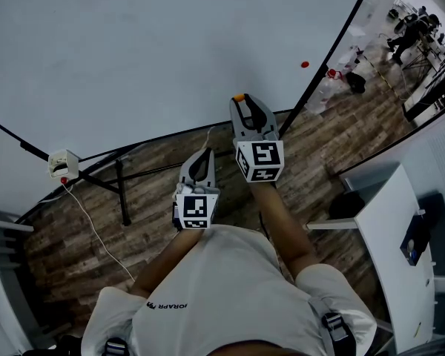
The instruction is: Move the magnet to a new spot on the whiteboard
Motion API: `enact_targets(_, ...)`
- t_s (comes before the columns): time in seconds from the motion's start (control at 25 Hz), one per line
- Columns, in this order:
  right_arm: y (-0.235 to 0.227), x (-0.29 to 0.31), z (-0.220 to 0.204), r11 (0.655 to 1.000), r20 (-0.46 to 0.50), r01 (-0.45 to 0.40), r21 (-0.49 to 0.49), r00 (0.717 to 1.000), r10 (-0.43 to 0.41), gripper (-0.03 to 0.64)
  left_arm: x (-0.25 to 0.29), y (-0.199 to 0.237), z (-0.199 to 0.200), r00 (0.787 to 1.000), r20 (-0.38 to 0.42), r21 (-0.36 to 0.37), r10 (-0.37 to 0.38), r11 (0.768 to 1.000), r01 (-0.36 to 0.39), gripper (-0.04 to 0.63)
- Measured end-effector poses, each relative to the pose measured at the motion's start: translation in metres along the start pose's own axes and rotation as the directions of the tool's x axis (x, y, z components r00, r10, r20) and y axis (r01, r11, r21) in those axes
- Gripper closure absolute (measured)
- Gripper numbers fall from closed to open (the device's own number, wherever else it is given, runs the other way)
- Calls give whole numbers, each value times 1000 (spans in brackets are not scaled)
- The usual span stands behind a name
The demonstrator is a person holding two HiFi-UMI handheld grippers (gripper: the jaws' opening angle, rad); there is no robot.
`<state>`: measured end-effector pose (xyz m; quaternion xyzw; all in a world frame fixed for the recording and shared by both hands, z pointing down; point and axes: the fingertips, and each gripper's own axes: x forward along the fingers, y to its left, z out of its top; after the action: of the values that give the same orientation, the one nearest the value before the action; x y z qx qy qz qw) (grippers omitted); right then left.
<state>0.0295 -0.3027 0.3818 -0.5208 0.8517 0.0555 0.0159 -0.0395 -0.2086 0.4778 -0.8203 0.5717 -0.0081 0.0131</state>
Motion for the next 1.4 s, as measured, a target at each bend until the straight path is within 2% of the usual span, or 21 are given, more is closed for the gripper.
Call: enact_targets(1.4, 27, -63, -56, 1000, -49, -9, 26, 999, 10, 486, 3, -8, 2, 999, 4, 3, -32, 999, 32, 592)
